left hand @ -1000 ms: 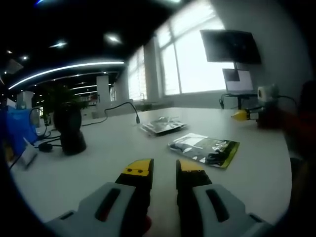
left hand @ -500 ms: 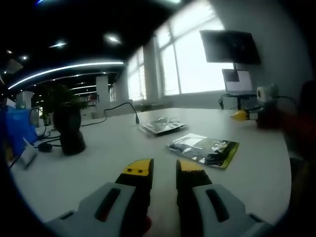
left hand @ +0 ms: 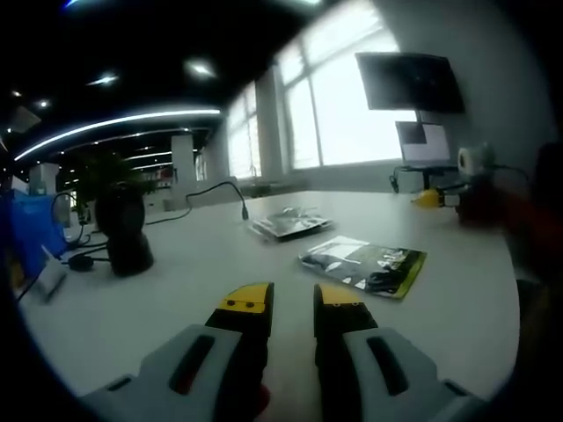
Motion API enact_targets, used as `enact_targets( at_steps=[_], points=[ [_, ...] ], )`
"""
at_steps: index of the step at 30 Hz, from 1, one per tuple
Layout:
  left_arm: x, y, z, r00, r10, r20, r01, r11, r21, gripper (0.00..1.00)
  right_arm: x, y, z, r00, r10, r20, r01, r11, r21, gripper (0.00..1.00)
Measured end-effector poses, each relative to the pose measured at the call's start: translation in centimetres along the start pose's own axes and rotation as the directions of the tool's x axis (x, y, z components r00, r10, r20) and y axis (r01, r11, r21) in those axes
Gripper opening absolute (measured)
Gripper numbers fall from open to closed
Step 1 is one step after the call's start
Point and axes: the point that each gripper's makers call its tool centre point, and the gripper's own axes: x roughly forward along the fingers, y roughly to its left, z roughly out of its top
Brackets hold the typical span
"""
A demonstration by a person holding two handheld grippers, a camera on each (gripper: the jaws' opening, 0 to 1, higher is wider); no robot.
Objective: Clip sheet goods on table flip sheet goods clip sheet goods scan sheet goods put sheet goods back to table
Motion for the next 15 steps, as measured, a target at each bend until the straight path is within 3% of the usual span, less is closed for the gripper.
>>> enact_targets(
  at_steps=[15],
  points=[
    [0.2, 0.1, 0.2, 1.000, -0.008, 0.004, 0.008, 1.000, -0.009, 0.12, -0.9, 0.0, 2.0, 1.000, -0.007, 0.017, 0.007, 1.000, -0.014, 0.00]
  ],
)
